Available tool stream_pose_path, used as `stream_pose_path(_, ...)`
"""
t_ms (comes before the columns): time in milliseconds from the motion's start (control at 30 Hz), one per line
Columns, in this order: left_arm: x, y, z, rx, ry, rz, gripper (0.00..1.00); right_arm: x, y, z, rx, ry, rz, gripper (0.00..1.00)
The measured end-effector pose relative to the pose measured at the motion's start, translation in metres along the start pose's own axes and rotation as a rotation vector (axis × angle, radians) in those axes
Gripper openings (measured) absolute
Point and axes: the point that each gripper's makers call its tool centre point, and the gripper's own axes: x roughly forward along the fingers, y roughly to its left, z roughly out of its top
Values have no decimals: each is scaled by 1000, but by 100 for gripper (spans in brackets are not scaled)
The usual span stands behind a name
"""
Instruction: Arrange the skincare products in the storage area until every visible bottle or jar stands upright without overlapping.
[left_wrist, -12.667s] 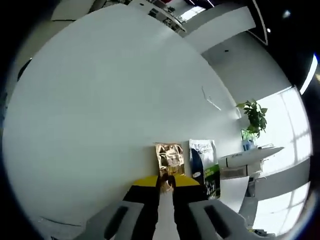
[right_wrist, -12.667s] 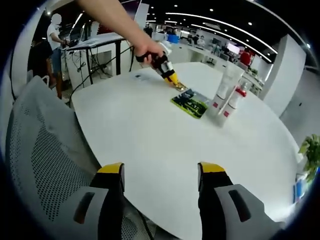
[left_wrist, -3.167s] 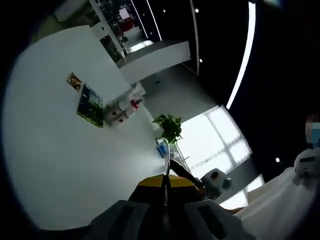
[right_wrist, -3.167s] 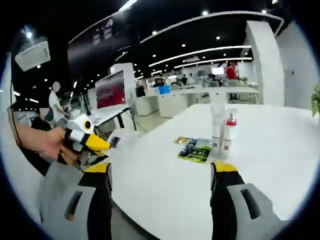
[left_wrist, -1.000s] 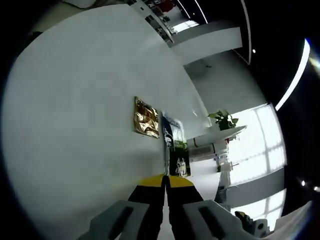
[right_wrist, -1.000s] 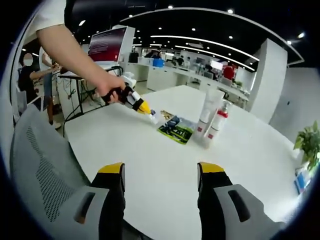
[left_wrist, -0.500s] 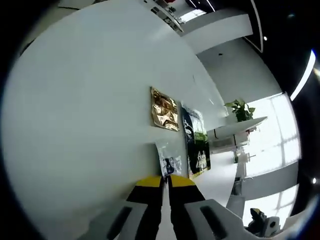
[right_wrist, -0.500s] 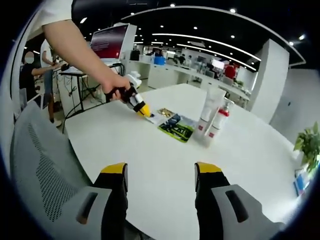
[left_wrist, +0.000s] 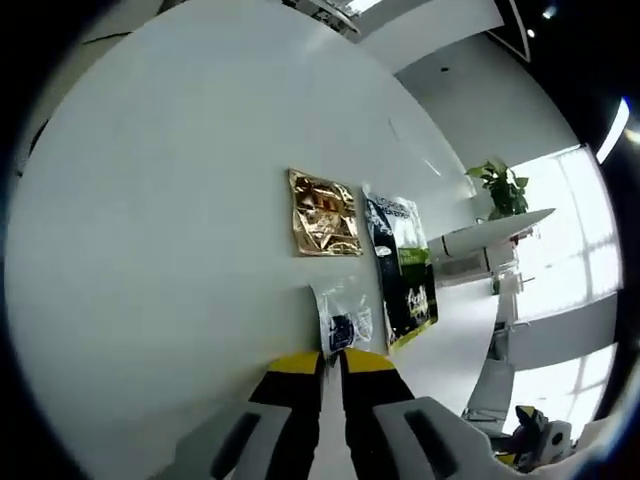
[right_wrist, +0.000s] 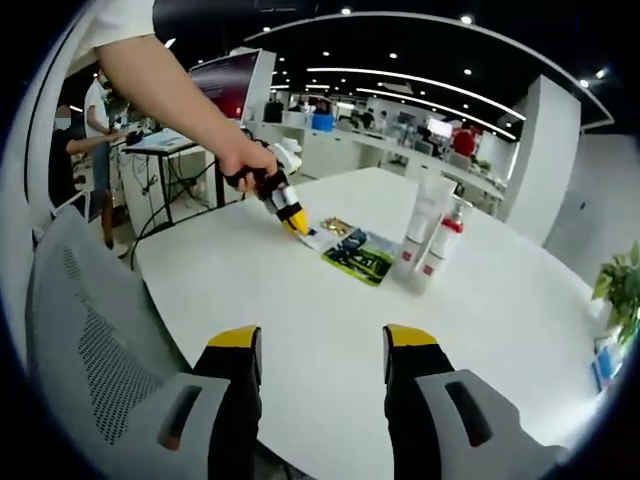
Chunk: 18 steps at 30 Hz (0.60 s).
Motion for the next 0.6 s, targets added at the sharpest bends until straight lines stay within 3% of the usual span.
stream_pose_path(167, -4, 5, 2, -12, 6, 38, 8, 0, -1, 1, 1, -5, -2, 45)
stream_pose_path(600, -21, 5, 8, 16, -24, 125, 31, -2, 0, 5, -6, -25, -3, 47)
